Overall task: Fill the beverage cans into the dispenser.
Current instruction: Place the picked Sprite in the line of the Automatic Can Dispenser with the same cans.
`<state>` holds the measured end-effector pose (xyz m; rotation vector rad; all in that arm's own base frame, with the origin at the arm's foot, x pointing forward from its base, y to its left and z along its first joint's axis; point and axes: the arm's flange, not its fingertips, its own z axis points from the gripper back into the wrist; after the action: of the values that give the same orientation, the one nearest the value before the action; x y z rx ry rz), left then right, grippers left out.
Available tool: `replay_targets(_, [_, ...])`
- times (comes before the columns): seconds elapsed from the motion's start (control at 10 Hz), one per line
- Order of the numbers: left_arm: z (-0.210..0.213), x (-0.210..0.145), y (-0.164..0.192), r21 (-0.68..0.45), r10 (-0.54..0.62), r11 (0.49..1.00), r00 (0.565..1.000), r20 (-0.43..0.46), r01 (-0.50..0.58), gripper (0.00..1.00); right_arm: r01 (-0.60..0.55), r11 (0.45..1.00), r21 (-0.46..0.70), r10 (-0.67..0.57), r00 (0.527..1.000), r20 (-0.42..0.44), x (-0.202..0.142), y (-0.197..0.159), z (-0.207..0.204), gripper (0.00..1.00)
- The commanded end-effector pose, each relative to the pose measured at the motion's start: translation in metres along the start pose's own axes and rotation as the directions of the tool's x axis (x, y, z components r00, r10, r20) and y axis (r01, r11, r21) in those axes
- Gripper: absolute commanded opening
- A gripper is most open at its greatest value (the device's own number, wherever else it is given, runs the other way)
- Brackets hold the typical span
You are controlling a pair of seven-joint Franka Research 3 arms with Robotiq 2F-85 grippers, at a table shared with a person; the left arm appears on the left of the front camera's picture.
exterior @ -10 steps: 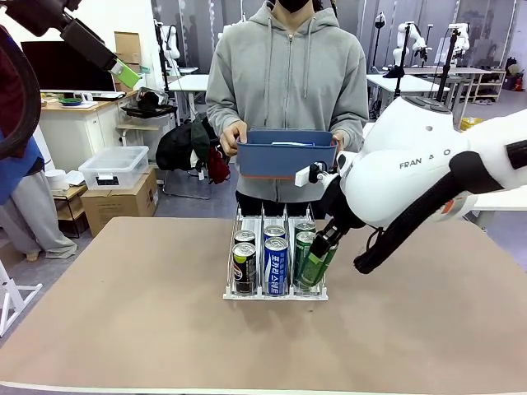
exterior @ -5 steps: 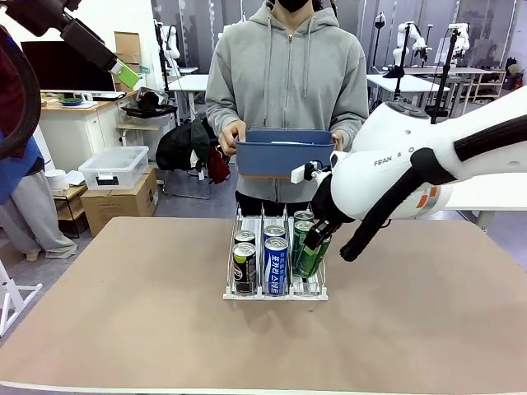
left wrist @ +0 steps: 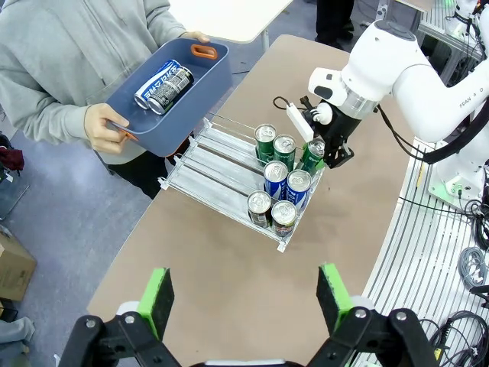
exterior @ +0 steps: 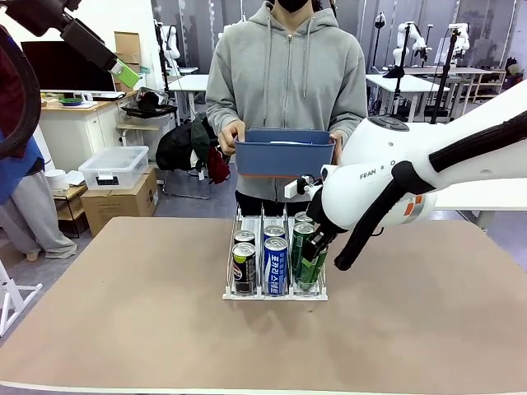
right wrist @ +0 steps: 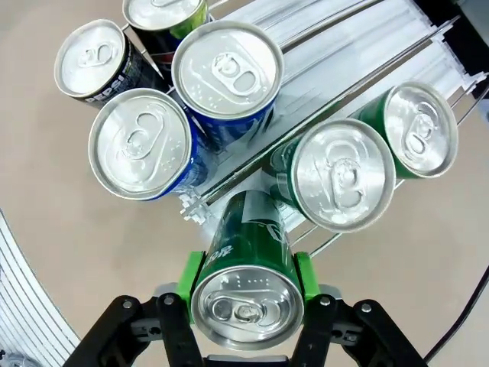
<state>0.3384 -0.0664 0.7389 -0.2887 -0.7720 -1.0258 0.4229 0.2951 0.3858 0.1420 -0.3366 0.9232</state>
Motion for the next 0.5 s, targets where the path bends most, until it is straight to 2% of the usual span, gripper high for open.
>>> replay_targets(0.0, [0.000,-0.002,0.000,-0.008,0.002,1.000,1.000,-0.001,-0.002,1.00,-0.030,1.000,-0.007,0.030,1.000,-0.003,0.011,-0.005,0.005,0.58])
replay_targets(0.1, [0.000,-0.002,0.000,-0.008,0.002,1.000,1.000,-0.001,-0.002,1.00,-0.027,1.000,0.006,0.027,1.000,-0.012,0.011,-0.005,0.005,0.77])
replay_targets(0.2, [0.000,-0.002,0.000,-0.008,0.002,1.000,1.000,-0.001,-0.002,1.00,-0.026,1.000,0.007,0.026,0.999,-0.018,0.011,-0.005,0.008,0.78])
replay_targets(0.3, [0.000,-0.002,0.000,-0.008,0.002,1.000,1.000,-0.001,-0.002,1.00,-0.024,1.000,0.007,0.024,1.000,-0.018,0.010,-0.004,0.011,0.97])
replay_targets(0.4, [0.000,-0.002,0.000,-0.008,0.002,1.000,1.000,-0.001,-0.002,1.00,-0.020,1.000,0.004,0.020,1.000,-0.013,0.007,-0.003,0.016,0.82])
